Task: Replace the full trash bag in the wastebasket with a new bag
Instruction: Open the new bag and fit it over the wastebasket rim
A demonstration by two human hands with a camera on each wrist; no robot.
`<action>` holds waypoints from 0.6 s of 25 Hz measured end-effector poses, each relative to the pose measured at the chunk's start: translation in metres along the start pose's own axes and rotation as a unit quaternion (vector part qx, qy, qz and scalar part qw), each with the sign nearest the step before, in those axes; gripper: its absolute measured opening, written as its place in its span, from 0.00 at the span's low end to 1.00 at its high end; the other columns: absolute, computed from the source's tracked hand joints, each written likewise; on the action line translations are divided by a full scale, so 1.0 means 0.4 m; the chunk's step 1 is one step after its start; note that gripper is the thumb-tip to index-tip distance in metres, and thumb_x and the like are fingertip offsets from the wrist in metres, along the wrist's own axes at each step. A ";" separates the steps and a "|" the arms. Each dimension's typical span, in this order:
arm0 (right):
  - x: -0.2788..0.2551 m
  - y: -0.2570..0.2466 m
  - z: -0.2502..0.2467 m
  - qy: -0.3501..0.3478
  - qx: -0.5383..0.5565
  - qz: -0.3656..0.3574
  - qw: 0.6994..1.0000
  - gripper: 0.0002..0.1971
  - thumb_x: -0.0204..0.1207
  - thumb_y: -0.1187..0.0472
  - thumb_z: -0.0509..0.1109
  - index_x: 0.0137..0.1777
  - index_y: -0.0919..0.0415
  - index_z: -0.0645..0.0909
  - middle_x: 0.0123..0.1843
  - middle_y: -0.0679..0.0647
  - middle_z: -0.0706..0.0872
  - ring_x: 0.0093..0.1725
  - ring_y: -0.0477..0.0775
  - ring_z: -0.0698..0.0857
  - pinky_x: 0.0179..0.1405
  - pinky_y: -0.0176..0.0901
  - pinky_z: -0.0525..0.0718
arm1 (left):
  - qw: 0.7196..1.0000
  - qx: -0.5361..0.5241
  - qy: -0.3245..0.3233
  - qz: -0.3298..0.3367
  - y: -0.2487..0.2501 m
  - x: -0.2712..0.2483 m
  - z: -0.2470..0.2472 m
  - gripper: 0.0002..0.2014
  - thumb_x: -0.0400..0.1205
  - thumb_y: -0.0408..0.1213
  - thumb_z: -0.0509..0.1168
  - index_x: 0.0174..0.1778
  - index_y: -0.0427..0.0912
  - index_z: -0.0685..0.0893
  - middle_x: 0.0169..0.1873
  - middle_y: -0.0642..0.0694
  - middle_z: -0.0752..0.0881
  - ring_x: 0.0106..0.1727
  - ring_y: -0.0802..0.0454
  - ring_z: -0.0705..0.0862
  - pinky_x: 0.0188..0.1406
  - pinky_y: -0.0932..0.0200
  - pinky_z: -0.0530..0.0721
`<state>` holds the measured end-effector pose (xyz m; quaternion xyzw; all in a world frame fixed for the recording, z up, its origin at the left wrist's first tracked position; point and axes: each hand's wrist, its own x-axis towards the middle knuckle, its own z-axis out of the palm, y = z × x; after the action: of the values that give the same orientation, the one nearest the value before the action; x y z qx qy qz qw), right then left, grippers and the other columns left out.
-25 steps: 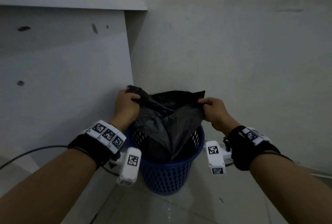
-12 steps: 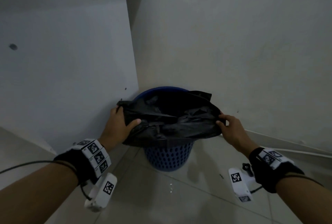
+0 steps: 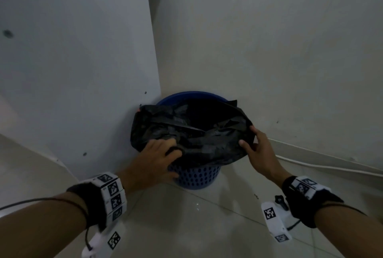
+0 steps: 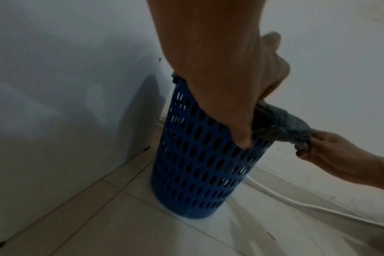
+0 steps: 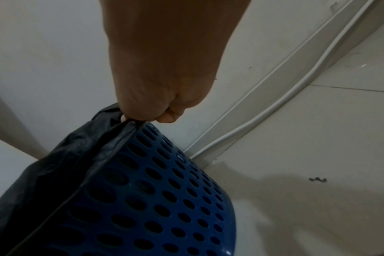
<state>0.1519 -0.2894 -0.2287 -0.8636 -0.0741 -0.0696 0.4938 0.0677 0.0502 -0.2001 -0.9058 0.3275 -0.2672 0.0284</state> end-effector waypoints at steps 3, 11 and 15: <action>-0.010 0.037 0.001 -0.017 0.008 -0.008 1.000 0.34 0.81 0.54 0.67 0.83 0.57 0.58 0.81 0.56 0.64 0.64 0.61 0.83 0.62 0.58 0.85 | 0.998 -0.031 -0.008 0.058 -0.015 -0.027 0.027 0.05 0.79 0.30 0.60 0.46 0.42 0.79 0.40 0.43 0.83 0.35 0.45 0.78 0.37 0.57 0.68; 0.004 0.048 0.024 0.017 -0.182 -0.066 0.981 0.38 0.74 0.55 0.76 0.79 0.63 0.62 0.75 0.68 0.66 0.68 0.70 0.75 0.66 0.60 0.77 | 0.833 -0.389 0.069 -0.386 0.036 -0.012 0.027 0.14 0.85 0.45 0.63 0.51 0.39 0.67 0.31 0.49 0.76 0.29 0.61 0.78 0.30 0.67 0.77; 0.033 -0.021 0.026 0.016 -0.313 -0.285 0.906 0.29 0.70 0.55 0.70 0.72 0.54 0.71 0.74 0.61 0.75 0.75 0.69 0.71 0.67 0.63 0.71 | 0.689 -0.471 0.070 -0.546 0.021 0.071 0.026 0.33 0.83 0.47 0.65 0.77 0.39 0.57 0.54 0.47 0.80 0.53 0.49 0.82 0.53 0.53 0.82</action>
<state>0.1636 -0.2755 -0.2243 -0.9145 -0.2836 -0.2408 0.1587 0.0864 0.0248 -0.1977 -0.7980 -0.1409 -0.1089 -0.5758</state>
